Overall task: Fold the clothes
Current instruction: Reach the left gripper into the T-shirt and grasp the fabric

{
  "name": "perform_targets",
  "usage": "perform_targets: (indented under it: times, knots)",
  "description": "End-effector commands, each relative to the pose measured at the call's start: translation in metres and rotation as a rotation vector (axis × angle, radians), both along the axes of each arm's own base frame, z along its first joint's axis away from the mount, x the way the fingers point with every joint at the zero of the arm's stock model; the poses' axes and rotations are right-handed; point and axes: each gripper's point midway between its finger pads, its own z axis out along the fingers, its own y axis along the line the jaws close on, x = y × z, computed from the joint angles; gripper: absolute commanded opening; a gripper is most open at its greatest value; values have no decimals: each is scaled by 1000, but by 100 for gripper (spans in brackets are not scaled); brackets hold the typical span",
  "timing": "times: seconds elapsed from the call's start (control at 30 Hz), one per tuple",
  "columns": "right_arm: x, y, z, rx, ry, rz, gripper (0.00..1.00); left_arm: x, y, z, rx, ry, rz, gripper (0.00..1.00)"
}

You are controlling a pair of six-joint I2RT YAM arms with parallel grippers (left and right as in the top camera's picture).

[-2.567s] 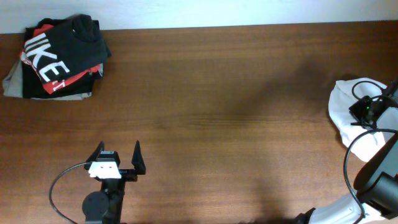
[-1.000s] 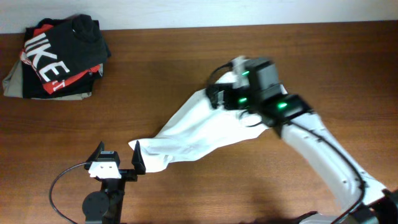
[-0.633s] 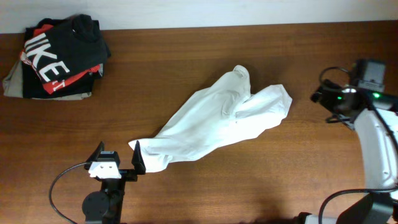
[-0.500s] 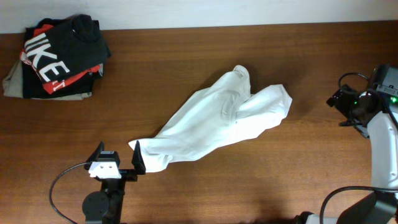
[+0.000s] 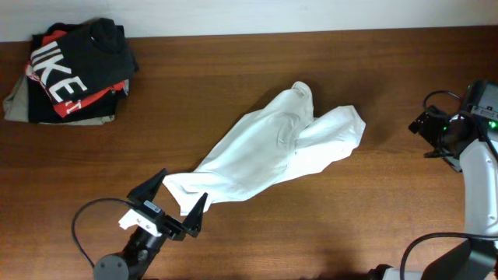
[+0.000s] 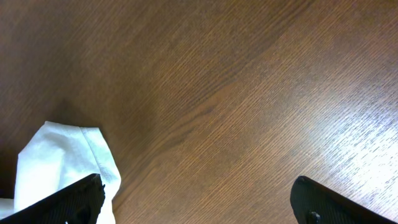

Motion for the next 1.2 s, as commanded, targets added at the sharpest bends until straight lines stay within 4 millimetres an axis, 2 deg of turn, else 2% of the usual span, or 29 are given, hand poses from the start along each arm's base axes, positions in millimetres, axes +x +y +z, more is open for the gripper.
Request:
perform_targets:
  times: [0.0,0.07,0.1,0.17,0.23,0.27,0.33,0.37,0.43,0.53,0.6,0.67,0.7,0.73,0.8,0.87,0.97,1.03,1.17]
  knots:
    - [0,-6,4,-19,-5,-18,99,0,-11,38,5,32,-81,99]
    - [0,-6,4,-19,-5,-18,99,13,-21,56,28,91,-151,99]
    - [0,-6,4,-19,-5,-18,99,21,-27,59,68,123,-192,99]
    - [0,-6,4,-19,-5,-18,99,40,-34,54,98,243,-226,99]
    - [0,-6,4,-19,-5,-18,99,69,-52,37,140,421,-300,99]
    - [0,-6,4,-19,-5,-18,99,73,-63,31,82,491,-374,99]
    - [0,-6,4,-19,-5,-18,99,71,-82,24,53,512,-535,99]
    - [0,-6,4,-19,-5,-18,99,75,-89,9,65,570,-514,99]
    - [0,-6,4,-19,-5,-18,99,81,-99,-18,173,665,-367,99]
    - [0,-6,4,-19,-5,-18,99,82,-101,-53,533,745,-77,99]
    - [0,-6,4,-19,-5,-18,99,83,-118,-72,671,790,-74,99]
    - [0,-6,4,-19,-5,-18,99,75,-148,-95,691,828,-179,99]
    - [0,-6,4,-19,-5,-18,99,74,-151,-102,700,845,-192,99]
    - [0,-6,4,-19,-5,-18,99,71,-162,-111,704,855,-233,99]
    - [0,-6,4,-19,-5,-18,99,64,-171,-115,734,841,-247,99]
    - [0,-6,4,-19,-5,-18,99,64,-177,-122,848,764,-175,99]
    - [0,-6,4,-19,-5,-18,99,67,-198,-151,906,732,-165,99]
    - [0,-6,4,-19,-5,-18,99,74,-204,-167,916,730,-150,99]
    - [0,-6,4,-19,-5,-18,99,85,-216,-158,910,644,-170,95]
